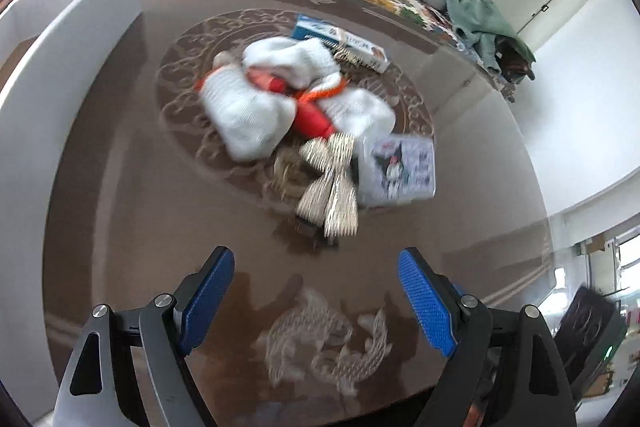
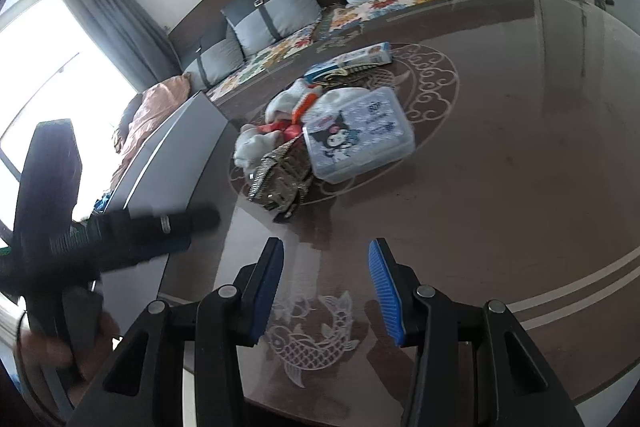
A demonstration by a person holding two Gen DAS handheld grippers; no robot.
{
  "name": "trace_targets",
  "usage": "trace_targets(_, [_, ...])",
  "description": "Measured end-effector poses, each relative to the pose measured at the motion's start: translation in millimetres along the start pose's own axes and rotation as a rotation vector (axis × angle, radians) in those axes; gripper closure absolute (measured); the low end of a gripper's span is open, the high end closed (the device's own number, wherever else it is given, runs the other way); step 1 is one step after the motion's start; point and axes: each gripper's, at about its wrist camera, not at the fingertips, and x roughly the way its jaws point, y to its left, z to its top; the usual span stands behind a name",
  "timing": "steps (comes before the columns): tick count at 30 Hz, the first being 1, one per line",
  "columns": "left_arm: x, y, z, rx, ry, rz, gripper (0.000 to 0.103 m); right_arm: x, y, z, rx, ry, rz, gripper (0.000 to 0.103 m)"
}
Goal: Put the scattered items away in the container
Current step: 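Move the left tool back to the glittery silver bow clip, then grasp the bow clip with the left tool while the right tool grasps the Kuromi box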
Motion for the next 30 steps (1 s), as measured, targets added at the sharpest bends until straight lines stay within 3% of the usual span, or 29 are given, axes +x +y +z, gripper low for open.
trace_targets(8, [45,-4,36,0.051,0.070,0.103,0.019,-1,-10,3,0.025,-0.003,0.002,0.057])
trace_targets(14, [59,-6,44,0.057,0.065,0.111,0.020,2,-13,3,0.033,0.006,0.000,0.057])
trace_targets(15, [59,-6,44,0.054,0.056,0.100,0.022,2,-14,3,0.035,0.008,-0.001,0.057])
trace_targets(18, [65,-4,47,0.047,0.077,0.040,0.055,3,-15,2,0.040,0.011,-0.004,0.057])
trace_targets(21, [61,-9,44,0.077,0.070,0.090,0.055,3,-15,3,0.041,0.010,-0.008,0.057])
trace_targets(27, [41,2,25,0.055,0.050,0.087,0.056,1,-11,12,-0.020,0.003,-0.014,0.057])
trace_targets(30, [31,11,13,0.039,0.041,0.086,0.056,11,-10,28,-0.087,0.047,-0.007,0.057])
